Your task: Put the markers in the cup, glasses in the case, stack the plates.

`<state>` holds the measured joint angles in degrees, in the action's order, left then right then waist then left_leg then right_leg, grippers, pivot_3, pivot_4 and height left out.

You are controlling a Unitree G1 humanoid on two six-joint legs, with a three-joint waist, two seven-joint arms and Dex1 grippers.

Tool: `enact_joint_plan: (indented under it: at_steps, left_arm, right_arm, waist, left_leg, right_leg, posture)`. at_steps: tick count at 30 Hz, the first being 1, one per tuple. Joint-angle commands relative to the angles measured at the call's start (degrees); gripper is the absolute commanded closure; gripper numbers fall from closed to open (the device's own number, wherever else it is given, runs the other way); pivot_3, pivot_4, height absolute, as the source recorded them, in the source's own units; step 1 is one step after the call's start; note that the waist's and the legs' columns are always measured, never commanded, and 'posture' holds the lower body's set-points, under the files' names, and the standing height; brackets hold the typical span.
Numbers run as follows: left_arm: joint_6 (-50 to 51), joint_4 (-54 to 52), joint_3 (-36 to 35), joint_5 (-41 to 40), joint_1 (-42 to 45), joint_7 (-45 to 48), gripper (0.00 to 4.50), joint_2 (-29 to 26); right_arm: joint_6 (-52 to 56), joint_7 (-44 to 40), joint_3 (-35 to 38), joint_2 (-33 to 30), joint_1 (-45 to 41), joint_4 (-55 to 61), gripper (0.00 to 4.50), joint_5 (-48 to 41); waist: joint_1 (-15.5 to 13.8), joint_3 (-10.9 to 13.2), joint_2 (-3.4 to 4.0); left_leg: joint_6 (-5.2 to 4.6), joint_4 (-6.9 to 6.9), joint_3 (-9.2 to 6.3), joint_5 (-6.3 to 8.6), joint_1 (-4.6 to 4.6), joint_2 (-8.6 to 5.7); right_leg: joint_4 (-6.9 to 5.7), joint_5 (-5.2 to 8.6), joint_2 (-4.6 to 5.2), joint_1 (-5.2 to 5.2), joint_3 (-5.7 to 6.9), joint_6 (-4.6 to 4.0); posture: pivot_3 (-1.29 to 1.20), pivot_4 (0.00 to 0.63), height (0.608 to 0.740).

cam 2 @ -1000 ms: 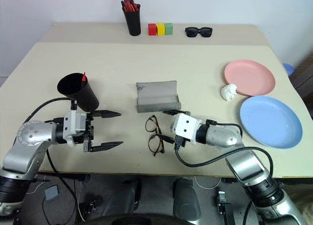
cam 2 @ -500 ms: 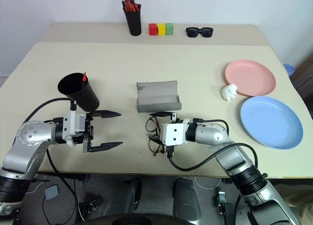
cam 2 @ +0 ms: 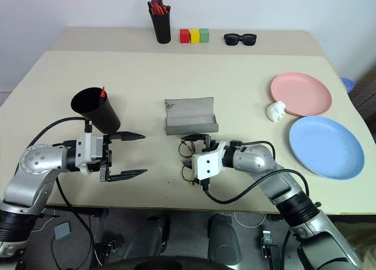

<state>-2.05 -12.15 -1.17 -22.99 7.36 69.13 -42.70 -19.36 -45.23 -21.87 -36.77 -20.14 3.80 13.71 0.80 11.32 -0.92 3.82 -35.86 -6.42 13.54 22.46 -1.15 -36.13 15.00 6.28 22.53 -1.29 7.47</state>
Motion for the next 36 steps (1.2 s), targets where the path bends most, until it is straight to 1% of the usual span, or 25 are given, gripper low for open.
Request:
enact_joint_plan:
  at_steps: [1, 5, 12, 18, 21, 24, 30, 33, 34, 36]
  left_arm:
    - [-1.16, -0.47, -0.23, 0.18, 0.75, -0.16, 0.00, 0.11]
    - [-0.97, -0.70, -0.29, 0.09, 0.77, -0.32, 0.00, 0.11]
    - [-0.86, -0.58, -0.04, 0.06, 1.21, -0.48, 0.00, 0.24]
    - [-0.68, -0.91, -0.17, -0.18, 0.96, -0.61, 0.00, 0.14]
    - [-0.51, -0.88, -0.01, -0.12, 1.07, -0.75, 0.00, 0.25]
    - [-0.58, -0.72, 0.30, -0.03, 1.21, -0.77, 0.00, 0.48]
    - [-0.57, -0.43, 0.86, 0.26, 1.61, -0.69, 0.00, 1.02]
    - [-0.47, -0.61, 1.00, 0.32, 1.51, -0.76, 0.00, 1.22]
    - [-0.47, -0.56, 1.10, 0.41, 1.55, -0.83, 0.00, 1.30]
    - [-0.39, -0.62, 1.17, 0.43, 1.49, -0.95, 0.00, 1.29]
  right_arm:
    - [-0.96, 0.73, 1.64, -2.26, -0.72, -4.06, 0.61, 2.82]
    - [-2.38, 1.43, 3.67, -4.05, -3.37, -6.99, 0.61, 2.31]
    - [-5.47, 2.89, 4.64, -6.19, -5.43, -12.27, 0.61, 3.43]
    - [-4.68, 2.17, 7.79, -6.87, -5.41, -11.18, 0.61, -0.37]
    - [2.12, 0.07, 11.00, -5.29, -3.51, -5.77, 0.61, -8.63]
    - [6.44, -0.78, 13.08, -3.98, -2.17, -1.28, 0.61, -13.63]
    - [9.65, 0.71, 15.44, -5.61, -0.76, -0.65, 0.61, -11.35]
    - [12.80, 0.97, 17.15, -5.65, -0.21, 0.21, 0.61, -12.55]
    - [16.85, -0.02, 17.95, -5.36, 0.65, 2.13, 0.61, -15.31]
    - [28.40, -2.61, 19.20, -5.22, 3.18, 8.34, 0.61, -22.60]
  waist:
    - [0.03, -0.01, -0.01]
    - [0.05, -0.01, -0.01]
    - [0.15, -0.01, -0.01]
    - [0.10, -0.01, -0.01]
    - [0.02, 0.00, 0.00]
    - [0.21, 0.01, 0.01]
    - [0.14, 0.02, 0.04]
    - [0.09, 0.02, 0.04]
    - [0.09, 0.02, 0.04]
    - [-0.04, 0.02, 0.04]
  left_leg:
    - [0.00, -0.01, 0.00, 0.00, -0.01, 0.00]
    - [0.00, -0.02, 0.00, 0.00, -0.06, 0.00]
    - [0.00, -0.03, 0.00, 0.00, -0.06, 0.00]
    - [0.00, -0.07, 0.00, 0.00, -0.06, 0.00]
    - [0.00, -0.04, 0.00, 0.00, -0.03, 0.00]
    - [0.00, 0.00, -0.01, 0.00, 0.01, 0.00]
    - [0.00, 0.00, 0.00, 0.00, 0.00, 0.00]
    - [0.00, 0.00, 0.01, 0.00, 0.02, 0.00]
    - [0.00, 0.00, 0.00, 0.00, 0.02, 0.00]
    - [0.00, 0.01, 0.00, 0.00, 0.02, 0.00]
  right_leg:
    - [0.00, 0.00, 0.00, -0.01, 0.00, 0.00]
    - [-0.01, -0.01, 0.00, -0.06, 0.00, -0.02]
    - [-0.01, -0.01, 0.00, -0.07, 0.00, -0.03]
    - [-0.01, -0.02, 0.00, -0.09, -0.01, -0.04]
    - [0.00, -0.02, 0.00, -0.06, -0.01, -0.04]
    - [0.00, -0.02, 0.00, 0.00, -0.01, -0.03]
    - [0.01, -0.02, 0.00, 0.01, -0.01, -0.03]
    - [0.01, -0.02, 0.00, 0.02, -0.01, -0.03]
    - [0.01, -0.02, 0.00, 0.02, -0.01, -0.03]
    - [0.01, -0.02, 0.00, 0.03, -0.01, -0.03]
  posture:
    - [0.00, 0.150, 0.740]
    - [0.00, 0.150, 0.740]
    - [0.00, 0.150, 0.740]
    - [0.00, 0.150, 0.740]
    - [0.00, 0.150, 0.740]
    - [0.00, 0.150, 0.740]
    - [0.00, 0.150, 0.740]
    - [0.00, 0.150, 0.740]
    - [0.00, 0.150, 0.740]
    - [0.00, 0.150, 0.740]
